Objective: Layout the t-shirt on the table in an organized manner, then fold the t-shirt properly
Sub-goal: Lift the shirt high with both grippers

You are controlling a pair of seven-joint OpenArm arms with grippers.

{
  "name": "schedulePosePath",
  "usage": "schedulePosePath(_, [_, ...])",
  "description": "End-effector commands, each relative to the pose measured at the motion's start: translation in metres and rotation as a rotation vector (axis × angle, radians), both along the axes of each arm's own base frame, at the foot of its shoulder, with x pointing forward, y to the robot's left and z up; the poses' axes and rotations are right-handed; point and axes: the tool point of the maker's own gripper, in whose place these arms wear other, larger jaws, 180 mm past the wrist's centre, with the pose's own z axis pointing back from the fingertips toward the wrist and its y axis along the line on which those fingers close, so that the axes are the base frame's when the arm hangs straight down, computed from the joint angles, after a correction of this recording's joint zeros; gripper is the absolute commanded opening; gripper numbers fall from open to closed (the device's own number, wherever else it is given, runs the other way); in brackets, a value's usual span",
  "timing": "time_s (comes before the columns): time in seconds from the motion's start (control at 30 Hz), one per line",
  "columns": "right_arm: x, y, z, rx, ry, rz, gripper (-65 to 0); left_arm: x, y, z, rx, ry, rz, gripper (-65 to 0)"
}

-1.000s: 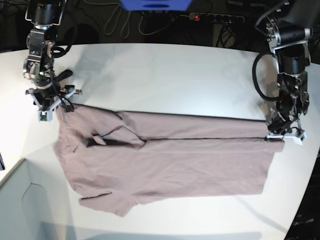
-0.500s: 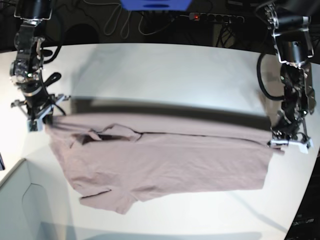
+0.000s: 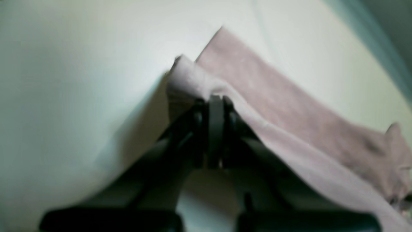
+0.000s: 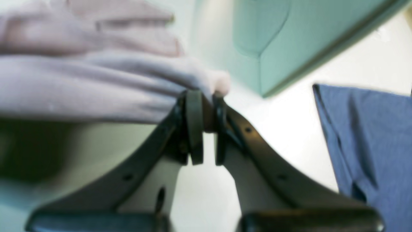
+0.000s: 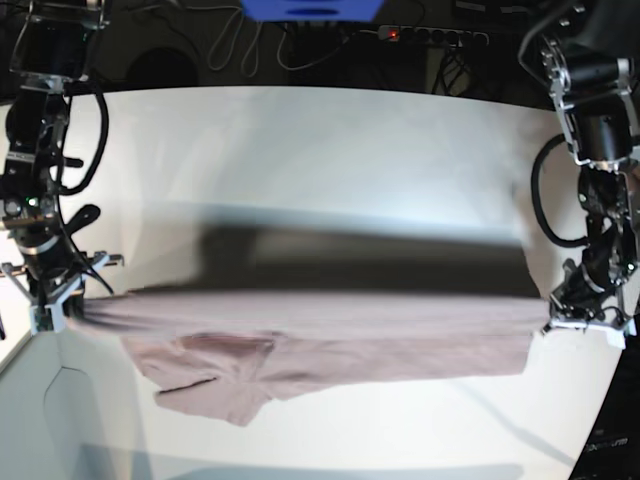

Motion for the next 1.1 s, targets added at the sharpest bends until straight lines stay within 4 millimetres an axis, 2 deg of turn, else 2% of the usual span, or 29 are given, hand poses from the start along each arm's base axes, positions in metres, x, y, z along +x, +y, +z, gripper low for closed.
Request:
schedulePosePath(0.0, [0.003, -0.006, 0.018, -0.029, -0.054, -0.003, -65.0, 0.014, 0.01, 0.032, 0.037, -0.091, 0.008, -65.0])
schedulePosePath(0.07, [-0.006, -0.004, 0.012, -0.033, -0.038, 0.002, -65.0, -0.004, 0.015, 0.021, 0.025, -0.077, 0.031, -65.0])
schedulePosePath(0.2, [-0.027, 0.0, 0.006, -0.049, -0.012, 0.018, -65.0, -0.042, 0.028, 0.013, -0.045, -0.099, 0.106, -65.0])
schedulePosePath(0.3, [-0.032, 0.004, 0.01, -0.058, -0.02, 0.029, -65.0, -0.063, 0.034, 0.01, -0.072, -0.108, 0.135, -65.0])
schedulePosePath(0.4, [-0.028, 0.005, 0.018, -0.063, -0.04, 0.033, -65.0, -0.063, 0.035, 0.017, -0.07, -0.125, 0.134, -65.0])
schedulePosePath(0.47, [-0.017, 0.006, 0.03, -0.063, -0.076, 0.035, -65.0, -0.06, 0.036, 0.021, -0.068, -0.137, 0.135, -65.0])
schedulePosePath(0.57, [0.0, 0.006, 0.044, -0.057, -0.118, 0.03, -65.0, -0.034, 0.034, 0.046, -0.078, -0.202, 0.13, -65.0])
schedulePosePath(0.63, [0.016, 0.005, 0.055, -0.047, -0.152, 0.026, -65.0, -0.013, 0.031, 0.069, -0.087, -0.26, 0.125, -65.0])
schedulePosePath(0.8, [0.06, 0.011, 0.07, -0.014, -0.191, 0.039, -65.0, 0.043, 0.005, 0.104, -0.113, -0.318, 0.052, -65.0])
schedulePosePath(0.87, [0.081, 0.012, 0.082, -0.002, -0.213, 0.043, -65.0, 0.066, -0.004, 0.114, -0.13, -0.325, 0.033, -65.0])
schedulePosePath(0.97, [0.114, 0.013, 0.115, 0.007, -0.269, 0.051, -65.0, 0.099, -0.01, 0.136, -0.167, -0.342, 0.024, -65.0])
schedulePosePath(1.07, [0.139, 0.01, 0.151, -0.017, -0.321, 0.064, -65.0, 0.121, -0.01, 0.158, -0.204, -0.362, 0.028, -65.0])
